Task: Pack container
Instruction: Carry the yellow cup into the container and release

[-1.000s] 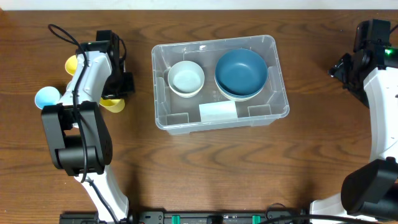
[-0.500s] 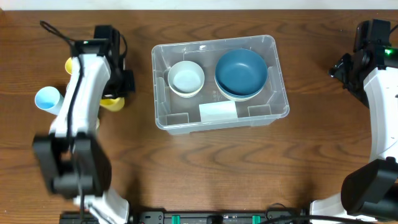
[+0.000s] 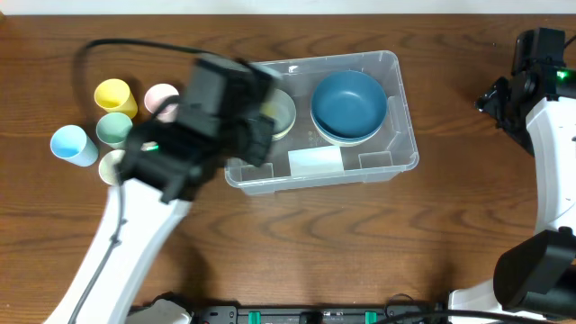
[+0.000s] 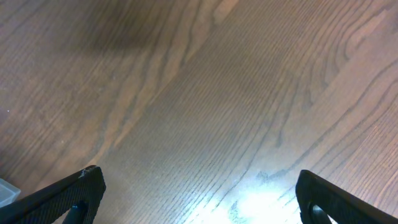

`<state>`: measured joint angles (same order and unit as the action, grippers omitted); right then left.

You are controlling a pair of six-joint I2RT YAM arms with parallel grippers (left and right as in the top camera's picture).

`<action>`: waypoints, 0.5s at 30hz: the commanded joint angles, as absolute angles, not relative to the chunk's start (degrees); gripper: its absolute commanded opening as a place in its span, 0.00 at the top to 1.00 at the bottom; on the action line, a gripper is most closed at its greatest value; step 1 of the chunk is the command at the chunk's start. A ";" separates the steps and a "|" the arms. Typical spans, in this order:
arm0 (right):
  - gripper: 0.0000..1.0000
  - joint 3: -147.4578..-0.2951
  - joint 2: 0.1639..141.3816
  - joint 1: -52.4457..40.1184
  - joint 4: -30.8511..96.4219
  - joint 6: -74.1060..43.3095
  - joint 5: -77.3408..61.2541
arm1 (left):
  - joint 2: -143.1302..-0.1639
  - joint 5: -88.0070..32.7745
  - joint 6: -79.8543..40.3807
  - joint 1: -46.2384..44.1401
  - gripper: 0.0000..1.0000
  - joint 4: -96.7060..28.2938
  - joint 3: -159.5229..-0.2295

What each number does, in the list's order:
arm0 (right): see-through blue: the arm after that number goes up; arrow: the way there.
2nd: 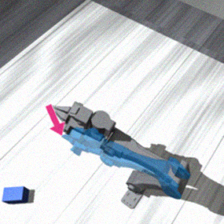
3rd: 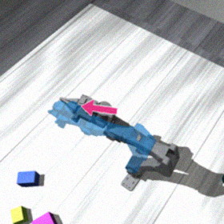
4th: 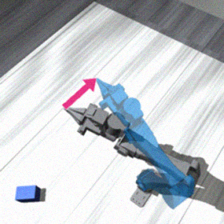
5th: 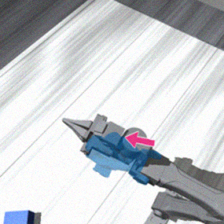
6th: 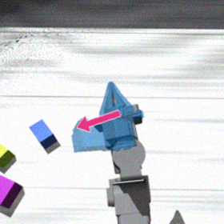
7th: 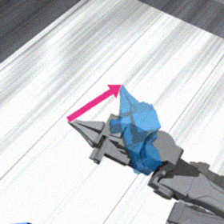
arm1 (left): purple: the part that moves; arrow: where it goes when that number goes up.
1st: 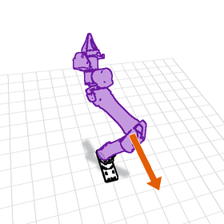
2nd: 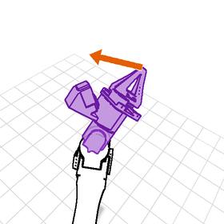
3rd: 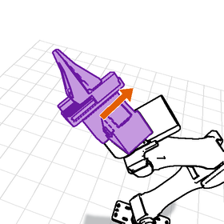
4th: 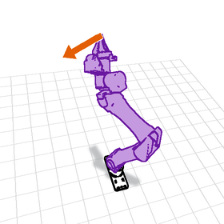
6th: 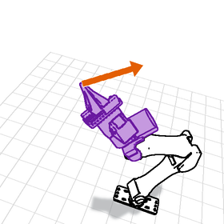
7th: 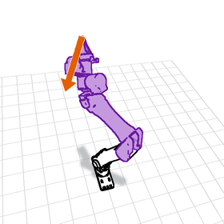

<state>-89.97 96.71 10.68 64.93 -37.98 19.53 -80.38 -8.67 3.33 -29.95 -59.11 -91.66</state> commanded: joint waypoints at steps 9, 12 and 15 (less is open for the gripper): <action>0.01 -90.11 96.71 10.92 64.97 -38.74 20.53 | -101.45 -10.37 7.44 -37.50 0.94 -55.24 -91.35; 0.01 -90.11 96.71 10.92 64.97 -38.74 20.53 | -106.32 -11.57 7.25 -37.47 0.94 -54.39 -91.35; 0.01 -90.11 96.71 10.92 64.97 -38.74 20.51 | -109.84 -13.41 7.27 -37.71 0.94 -53.67 -91.35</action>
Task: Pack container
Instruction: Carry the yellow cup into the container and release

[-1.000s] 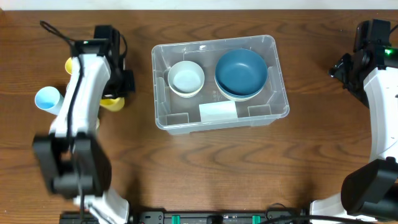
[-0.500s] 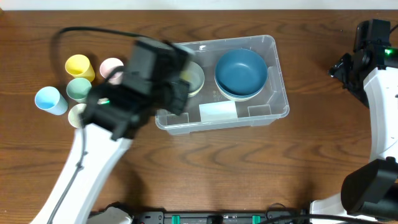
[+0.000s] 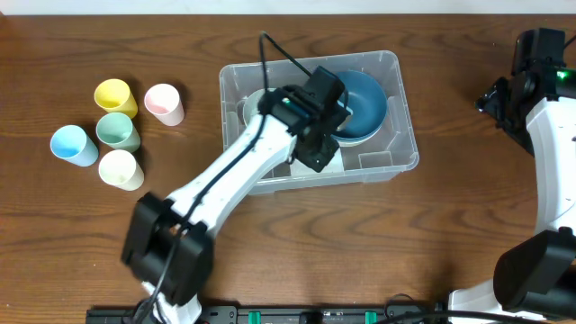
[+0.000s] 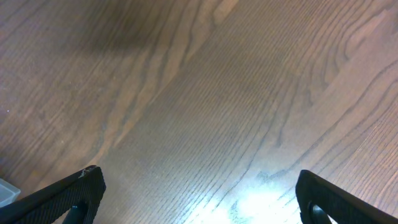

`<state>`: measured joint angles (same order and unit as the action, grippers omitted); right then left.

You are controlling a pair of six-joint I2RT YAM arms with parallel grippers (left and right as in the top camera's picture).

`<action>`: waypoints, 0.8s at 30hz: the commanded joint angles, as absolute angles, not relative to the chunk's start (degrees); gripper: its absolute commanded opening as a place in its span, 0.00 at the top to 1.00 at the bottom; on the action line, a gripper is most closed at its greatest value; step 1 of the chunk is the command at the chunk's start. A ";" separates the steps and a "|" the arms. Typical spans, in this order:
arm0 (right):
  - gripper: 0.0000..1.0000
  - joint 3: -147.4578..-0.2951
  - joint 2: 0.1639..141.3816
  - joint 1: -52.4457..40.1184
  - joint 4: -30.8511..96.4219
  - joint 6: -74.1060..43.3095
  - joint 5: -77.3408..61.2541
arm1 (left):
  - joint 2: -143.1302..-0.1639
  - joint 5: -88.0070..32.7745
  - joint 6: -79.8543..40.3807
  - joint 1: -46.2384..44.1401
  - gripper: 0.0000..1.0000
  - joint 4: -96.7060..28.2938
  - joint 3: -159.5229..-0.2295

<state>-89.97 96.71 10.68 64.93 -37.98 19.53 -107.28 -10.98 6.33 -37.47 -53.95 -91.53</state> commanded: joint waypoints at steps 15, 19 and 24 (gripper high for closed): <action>0.01 -90.11 96.71 10.92 64.97 -38.74 20.53 | -117.03 -13.91 7.29 -39.66 0.40 -50.24 -91.31; 0.01 -90.08 96.71 10.92 64.97 -38.74 20.51 | -116.71 -12.43 7.29 -39.55 0.26 -51.29 -91.55; 0.01 -90.11 96.71 10.92 64.97 -38.74 20.53 | -113.23 -11.57 7.29 -39.55 0.20 -53.06 -92.29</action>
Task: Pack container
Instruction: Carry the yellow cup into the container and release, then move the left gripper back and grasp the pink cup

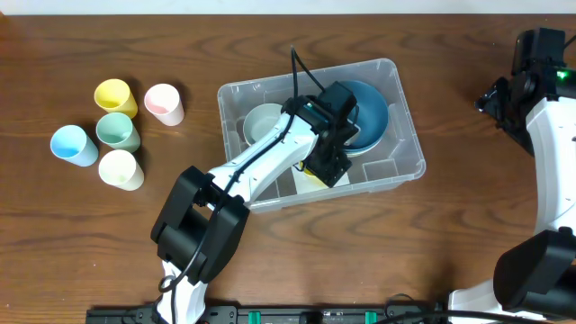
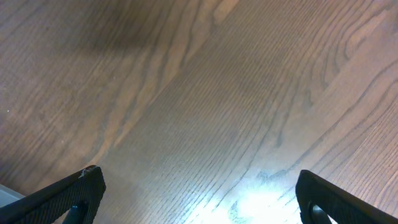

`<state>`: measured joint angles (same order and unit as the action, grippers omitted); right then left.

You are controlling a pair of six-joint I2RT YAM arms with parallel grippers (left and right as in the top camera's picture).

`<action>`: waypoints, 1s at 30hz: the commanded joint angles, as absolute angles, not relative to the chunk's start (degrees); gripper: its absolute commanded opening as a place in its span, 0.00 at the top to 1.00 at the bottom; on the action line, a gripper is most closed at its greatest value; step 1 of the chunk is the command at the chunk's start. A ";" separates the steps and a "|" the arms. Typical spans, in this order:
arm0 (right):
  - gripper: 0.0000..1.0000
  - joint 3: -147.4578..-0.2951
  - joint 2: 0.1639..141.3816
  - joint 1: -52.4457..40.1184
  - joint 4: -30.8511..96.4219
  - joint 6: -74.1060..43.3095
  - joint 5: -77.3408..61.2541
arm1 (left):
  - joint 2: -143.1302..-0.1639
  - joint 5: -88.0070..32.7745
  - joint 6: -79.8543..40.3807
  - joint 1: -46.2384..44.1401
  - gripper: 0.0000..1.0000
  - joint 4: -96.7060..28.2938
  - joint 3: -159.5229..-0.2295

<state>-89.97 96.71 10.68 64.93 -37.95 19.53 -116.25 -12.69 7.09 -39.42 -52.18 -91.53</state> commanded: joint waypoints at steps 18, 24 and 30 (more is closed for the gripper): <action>0.01 -90.11 96.71 10.92 64.97 -38.74 20.51 | -87.68 -1.80 -1.76 -32.14 0.11 -53.95 -92.29; 0.01 -90.11 96.71 10.92 64.97 -38.74 20.53 | -85.08 -1.85 -3.53 -15.51 0.11 -53.15 -92.27; 0.01 -90.11 96.71 10.92 64.97 -38.74 20.51 | -90.74 -2.57 -1.54 -3.66 0.10 -47.16 -92.27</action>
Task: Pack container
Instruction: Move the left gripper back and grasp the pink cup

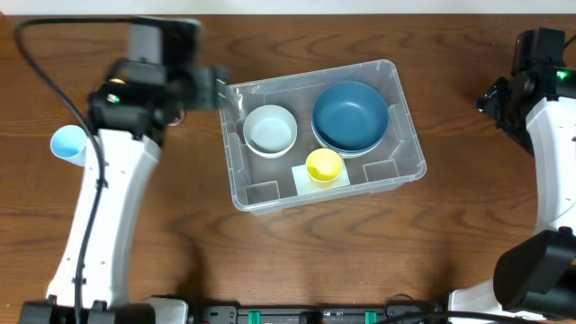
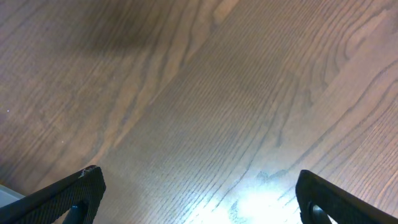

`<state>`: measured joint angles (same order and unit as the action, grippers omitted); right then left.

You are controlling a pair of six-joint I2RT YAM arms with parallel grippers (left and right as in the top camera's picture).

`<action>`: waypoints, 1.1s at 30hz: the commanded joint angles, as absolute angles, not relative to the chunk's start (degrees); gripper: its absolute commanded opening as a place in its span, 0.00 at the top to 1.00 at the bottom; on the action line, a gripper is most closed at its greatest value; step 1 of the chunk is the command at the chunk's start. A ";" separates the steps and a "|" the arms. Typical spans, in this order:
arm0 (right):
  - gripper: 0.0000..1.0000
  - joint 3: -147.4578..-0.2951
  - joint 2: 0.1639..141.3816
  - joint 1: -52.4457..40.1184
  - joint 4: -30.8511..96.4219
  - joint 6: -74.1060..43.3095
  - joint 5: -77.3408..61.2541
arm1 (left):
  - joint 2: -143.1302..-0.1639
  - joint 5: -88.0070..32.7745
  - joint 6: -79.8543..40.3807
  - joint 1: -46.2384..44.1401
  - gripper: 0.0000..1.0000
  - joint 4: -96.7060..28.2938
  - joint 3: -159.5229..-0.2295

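The clear plastic container (image 1: 404,135) lies mid-table, slightly turned. Inside it are a pale bowl (image 1: 270,130), stacked blue bowls (image 1: 351,114) and a yellow cup (image 1: 324,166) upright on a pale flat piece. My left gripper (image 1: 209,87) hangs blurred at the container's upper left corner, and its jaws are not readable. A light blue cup (image 1: 67,143) stands at the far left; any other cups there are hidden under the left arm. My right gripper (image 2: 199,180) is open over bare wood, holding nothing.
The right arm (image 1: 540,108) stands along the table's right edge, well away from the container. The left arm's white link (image 1: 99,216) runs from the front edge up the left side. Bare brown wood lies in front of the container.
My left gripper was low inside the container, with something yellow beneath it. Now it is outside at the upper left, and a yellow cup stands in the container. The right arm has not moved.
First my left arm was blurred between the group of cups and the container's left end. Then its gripper was inside the container near the blue bowls, then lower there, with the container slightly turned. Now a yellow cup stands inside and the arm is over the cups.
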<state>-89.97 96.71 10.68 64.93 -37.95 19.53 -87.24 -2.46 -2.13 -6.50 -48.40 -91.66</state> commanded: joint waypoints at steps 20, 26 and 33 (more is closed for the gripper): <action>0.01 -90.11 96.71 10.92 64.97 -38.74 20.53 | -116.20 -0.56 7.49 1.30 0.10 -41.60 -92.23; 0.01 -90.11 96.71 10.92 64.97 -38.74 20.53 | -116.33 -0.82 7.46 3.11 0.11 -40.58 -92.12; 0.01 -90.11 96.71 10.92 64.97 -38.74 20.53 | -117.99 -0.82 7.46 3.16 0.37 -40.62 -92.05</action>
